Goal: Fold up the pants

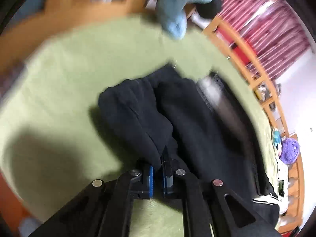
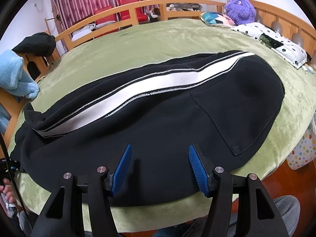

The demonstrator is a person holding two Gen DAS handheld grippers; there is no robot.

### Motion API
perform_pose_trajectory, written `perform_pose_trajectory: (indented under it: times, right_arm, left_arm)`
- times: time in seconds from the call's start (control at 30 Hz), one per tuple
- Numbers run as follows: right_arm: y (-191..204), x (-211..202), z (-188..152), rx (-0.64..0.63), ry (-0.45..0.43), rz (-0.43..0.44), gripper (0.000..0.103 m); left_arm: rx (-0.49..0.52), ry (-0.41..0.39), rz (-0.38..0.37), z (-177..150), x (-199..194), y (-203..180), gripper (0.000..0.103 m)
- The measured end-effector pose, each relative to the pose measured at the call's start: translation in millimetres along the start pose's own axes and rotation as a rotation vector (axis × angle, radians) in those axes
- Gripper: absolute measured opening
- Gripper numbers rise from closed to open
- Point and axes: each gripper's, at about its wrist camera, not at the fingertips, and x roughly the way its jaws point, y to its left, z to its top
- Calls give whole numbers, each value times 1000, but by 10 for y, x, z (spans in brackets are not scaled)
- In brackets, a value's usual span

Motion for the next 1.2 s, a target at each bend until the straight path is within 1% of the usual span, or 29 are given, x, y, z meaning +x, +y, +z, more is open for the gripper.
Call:
perform_pose_trajectory:
  times: [0.03, 0.07, 0.13, 0.17, 0.2, 0.23, 0.3, 0.33, 0.43, 0.47, 0.5, 0.53, 0.6, 0.67, 0.7, 0.73, 0.77, 0.87, 0.93, 0.97, 1.03, 1.07, 1.13, 1.2]
  right_arm:
    - [-24, -19, 8, 4, -6, -2, 60]
    - [-54, -32, 13, 12, -11, -3, 60]
    - [-99, -28, 19, 27, -11, 3, 60]
    - [-126, -15, 18, 33, -8, 8, 60]
    - [-141, -6, 24, 36, -4, 9, 60]
    - [-165, 7, 22, 39, 2, 9, 60]
    - [-186, 5, 17, 41, 2, 14, 60]
    - [-194, 4, 12, 41, -1, 16, 60]
    - [-199, 25, -3, 42, 9, 20, 60]
    - [-192, 39, -7, 41, 14, 21, 60]
    - [-186, 55, -22, 39, 20, 22, 60]
    - [-176, 67, -30, 37, 25, 24, 60]
    - [-160, 82, -41, 28, 32, 27, 60]
    - [-148, 61, -45, 16, 28, 19, 60]
    - [-142, 13, -43, 4, 11, -8, 60]
    - [-145, -43, -34, -7, -11, -32, 60]
    - [-152, -76, -18, -15, -24, -44, 60]
    - [-225, -222, 24, -13, -49, -75, 60]
    - [-283, -261, 35, 11, -55, -81, 60]
    - [-302, -257, 43, 20, -55, -80, 60]
    - [-343, -206, 60, 49, -40, -65, 60]
    - [-347, -189, 62, 55, -35, -61, 60]
    - [-333, -141, 82, 56, -31, -59, 60]
    - [-322, -125, 91, 44, -38, -60, 60]
  left_arm:
    - [1, 12, -11, 13, -29, 13, 7]
    - [-33, 37, -2, -10, 1, 65, 7]
    - [-23, 74, 47, -87, 115, 113, 9]
    - [-9, 99, 90, -156, 200, 122, 13]
    - [-6, 103, 94, -182, 233, 132, 14]
    - [-3, 93, 82, -220, 206, 127, 16]
    - [23, 93, 72, -291, 81, 51, 36]
    - [46, 90, 57, -324, 30, -4, 38]
    - [139, 37, -29, -387, -171, -195, 38]
    - [156, 30, -55, -382, -183, -273, 39]
    - [165, 29, -76, -370, -167, -319, 43]
    - [170, 34, -83, -353, -129, -366, 44]
    - [154, 51, -73, -257, 89, -430, 44]
    - [105, 69, -41, -188, 295, -386, 44]
    - [88, 65, -20, -178, 378, -420, 44]
    - [66, 54, 14, -159, 403, -358, 44]
    - [36, 33, 20, -102, 455, -296, 44]
    - [-44, 36, -14, 90, 598, -188, 44]
    - [-70, 28, -14, 167, 677, -207, 44]
    - [-71, 25, -10, 179, 706, -216, 41]
    - [-55, 15, 16, 216, 744, -286, 12]
    - [-44, 11, 10, 232, 714, -273, 4]
    - [-57, -13, -1, 275, 586, -197, 4]
    - [-78, -91, -11, 232, 243, -7, 4]
